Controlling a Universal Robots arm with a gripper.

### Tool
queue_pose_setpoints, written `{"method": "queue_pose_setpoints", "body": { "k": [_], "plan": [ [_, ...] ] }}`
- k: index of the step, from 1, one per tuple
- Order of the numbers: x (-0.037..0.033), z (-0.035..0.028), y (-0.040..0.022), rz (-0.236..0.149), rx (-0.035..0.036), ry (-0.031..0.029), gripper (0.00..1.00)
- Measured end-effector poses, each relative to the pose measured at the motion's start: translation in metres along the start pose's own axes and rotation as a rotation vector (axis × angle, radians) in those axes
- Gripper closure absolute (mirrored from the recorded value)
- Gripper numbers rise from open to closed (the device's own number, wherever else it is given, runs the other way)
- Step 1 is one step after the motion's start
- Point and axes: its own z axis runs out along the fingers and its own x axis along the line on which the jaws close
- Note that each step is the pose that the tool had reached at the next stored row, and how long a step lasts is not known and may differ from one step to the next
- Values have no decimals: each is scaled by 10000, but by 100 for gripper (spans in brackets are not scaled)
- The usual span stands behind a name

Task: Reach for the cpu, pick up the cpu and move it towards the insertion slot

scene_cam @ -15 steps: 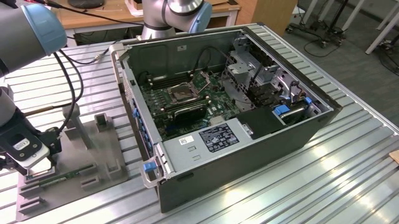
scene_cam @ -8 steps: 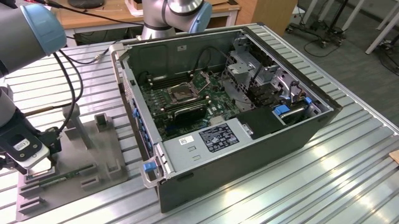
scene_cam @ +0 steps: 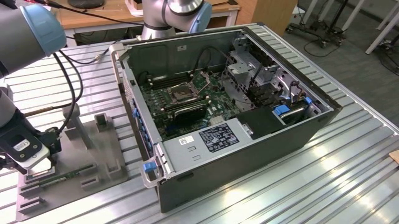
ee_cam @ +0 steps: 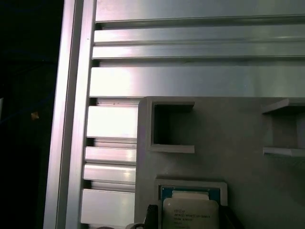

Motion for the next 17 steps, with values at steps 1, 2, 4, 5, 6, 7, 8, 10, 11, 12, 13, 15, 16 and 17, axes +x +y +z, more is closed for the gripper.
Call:
{"method": "queue_pose_setpoints", "body": {
  "k": [1,2,4,5,6,7,8,10,11,12,13,15,16,17],
  "plan": [
    [4,3,0,2,0,-1,38],
    [5,4,0,1,0,0,38],
    [8,5,0,1,1,1,38],
    [9,5,0,1,1,1,38],
    [9,7,0,2,0,1,38],
    [10,11,0,1,0,0,38],
    [10,16,0,1,-1,0,38],
    [10,19,0,2,1,2,38],
    [10,19,0,1,1,2,38],
    [9,20,0,1,0,1,38],
    [8,21,1,2,-1,-1,38],
    [6,20,0,1,0,0,38],
    [5,20,0,2,0,0,38],
    [5,20,0,2,0,0,38]
  ]
}}
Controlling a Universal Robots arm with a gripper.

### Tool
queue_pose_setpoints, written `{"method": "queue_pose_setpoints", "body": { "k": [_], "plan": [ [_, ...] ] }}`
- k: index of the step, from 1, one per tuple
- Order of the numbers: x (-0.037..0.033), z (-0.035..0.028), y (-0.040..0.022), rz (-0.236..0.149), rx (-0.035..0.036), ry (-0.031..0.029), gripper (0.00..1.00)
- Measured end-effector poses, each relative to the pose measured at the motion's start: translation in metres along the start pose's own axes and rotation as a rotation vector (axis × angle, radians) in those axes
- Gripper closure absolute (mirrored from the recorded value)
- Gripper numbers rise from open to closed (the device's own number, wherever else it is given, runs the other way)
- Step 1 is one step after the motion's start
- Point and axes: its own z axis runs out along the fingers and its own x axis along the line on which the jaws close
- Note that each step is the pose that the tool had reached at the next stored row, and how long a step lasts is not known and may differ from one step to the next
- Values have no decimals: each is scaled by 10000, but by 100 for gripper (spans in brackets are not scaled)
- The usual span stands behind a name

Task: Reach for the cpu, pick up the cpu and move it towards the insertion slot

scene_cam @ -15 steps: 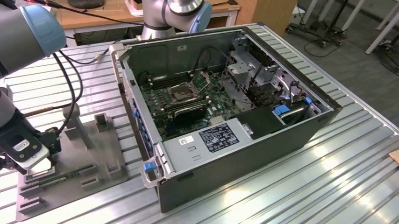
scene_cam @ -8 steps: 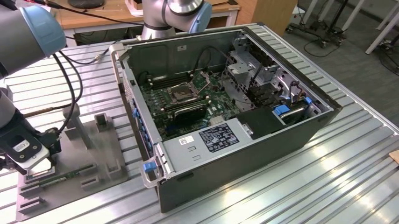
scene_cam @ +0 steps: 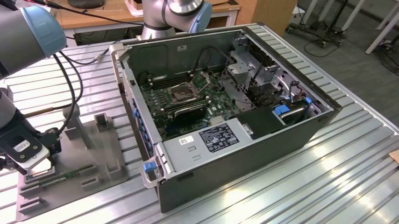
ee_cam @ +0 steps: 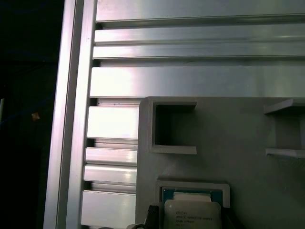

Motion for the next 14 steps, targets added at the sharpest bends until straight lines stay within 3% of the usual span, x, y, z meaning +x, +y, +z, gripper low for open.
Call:
{"method": "queue_pose_setpoints", "body": {
  "k": [14],
  "plan": [
    [0,-27,1,-1,0,0,38]
  ]
}}
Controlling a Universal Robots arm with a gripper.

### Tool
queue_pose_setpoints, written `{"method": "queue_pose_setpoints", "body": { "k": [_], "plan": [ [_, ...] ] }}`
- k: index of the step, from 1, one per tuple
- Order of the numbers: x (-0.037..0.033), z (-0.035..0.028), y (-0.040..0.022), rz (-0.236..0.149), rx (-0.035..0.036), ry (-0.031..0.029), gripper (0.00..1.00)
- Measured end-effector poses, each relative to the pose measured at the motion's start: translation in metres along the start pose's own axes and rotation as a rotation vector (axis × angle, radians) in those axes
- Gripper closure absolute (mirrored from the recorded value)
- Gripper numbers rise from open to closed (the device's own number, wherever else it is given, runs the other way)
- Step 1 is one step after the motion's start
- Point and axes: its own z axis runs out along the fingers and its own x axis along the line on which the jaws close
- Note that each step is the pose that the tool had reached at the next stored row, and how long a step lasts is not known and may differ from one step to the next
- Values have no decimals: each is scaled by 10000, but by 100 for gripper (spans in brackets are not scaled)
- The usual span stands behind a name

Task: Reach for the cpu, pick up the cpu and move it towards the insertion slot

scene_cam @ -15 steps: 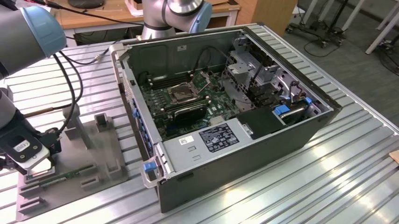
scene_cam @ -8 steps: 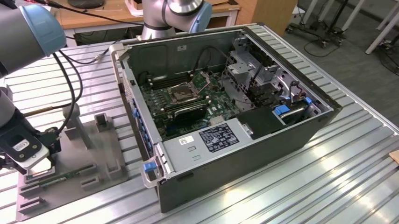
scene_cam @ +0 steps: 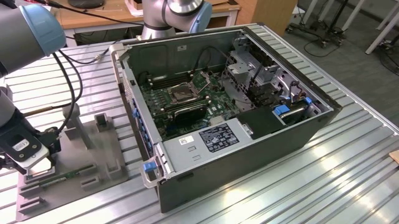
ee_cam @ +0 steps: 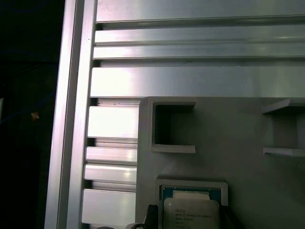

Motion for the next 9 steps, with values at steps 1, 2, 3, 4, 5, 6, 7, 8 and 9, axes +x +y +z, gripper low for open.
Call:
{"method": "queue_pose_setpoints", "body": {
  "k": [1,2,3,4,5,6,7,8,9],
  "plan": [
    [0,-1,0,0,0,0,38],
    [0,-1,0,0,0,0,38],
    [0,-1,0,0,0,0,38],
    [0,-2,0,0,0,0,39],
    [0,-3,0,0,1,2,39],
    [0,-3,0,0,1,1,45],
    [0,-3,0,0,1,1,46],
    [0,-3,0,0,0,0,46],
    [0,-3,0,0,0,0,46]
  ]
}}
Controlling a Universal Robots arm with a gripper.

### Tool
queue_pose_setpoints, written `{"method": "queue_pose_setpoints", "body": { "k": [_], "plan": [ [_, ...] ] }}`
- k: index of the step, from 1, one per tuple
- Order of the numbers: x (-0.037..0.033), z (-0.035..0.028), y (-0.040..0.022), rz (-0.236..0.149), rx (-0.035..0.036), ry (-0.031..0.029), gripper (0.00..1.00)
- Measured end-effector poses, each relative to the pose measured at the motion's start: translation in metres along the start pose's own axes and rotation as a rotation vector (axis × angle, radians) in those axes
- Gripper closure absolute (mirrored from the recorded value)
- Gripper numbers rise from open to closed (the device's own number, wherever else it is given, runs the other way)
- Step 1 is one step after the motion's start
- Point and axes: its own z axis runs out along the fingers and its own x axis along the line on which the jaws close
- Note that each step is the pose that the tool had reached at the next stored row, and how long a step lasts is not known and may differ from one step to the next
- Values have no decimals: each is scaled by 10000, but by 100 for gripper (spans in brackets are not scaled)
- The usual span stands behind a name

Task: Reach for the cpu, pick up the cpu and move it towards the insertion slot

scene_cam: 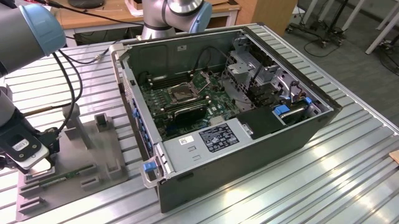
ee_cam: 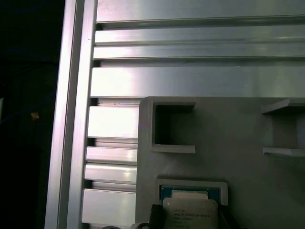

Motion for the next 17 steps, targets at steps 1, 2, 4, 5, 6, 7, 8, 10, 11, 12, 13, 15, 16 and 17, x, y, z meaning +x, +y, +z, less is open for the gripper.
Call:
{"method": "queue_pose_setpoints", "body": {
  "k": [1,2,4,5,6,7,8,10,11,12,13,15,16,17],
  "plan": [
    [0,0,0,0,0,0,46],
    [0,-1,0,0,0,0,46],
    [0,-2,0,0,0,0,46],
    [0,-2,0,0,0,0,46],
    [0,-10,0,0,3,5,46],
    [1,-21,0,0,3,5,46],
    [0,-35,1,0,1,2,46],
    [0,-77,3,0,1,1,46],
    [-1,-98,4,0,1,1,46],
    [-1,-120,5,1,1,1,46],
    [-1,-143,6,0,1,1,46],
    [-1,-193,8,0,0,1,46],
    [-2,-218,9,0,0,-1,46],
    [-2,-247,10,0,0,0,46]
  ]
}}
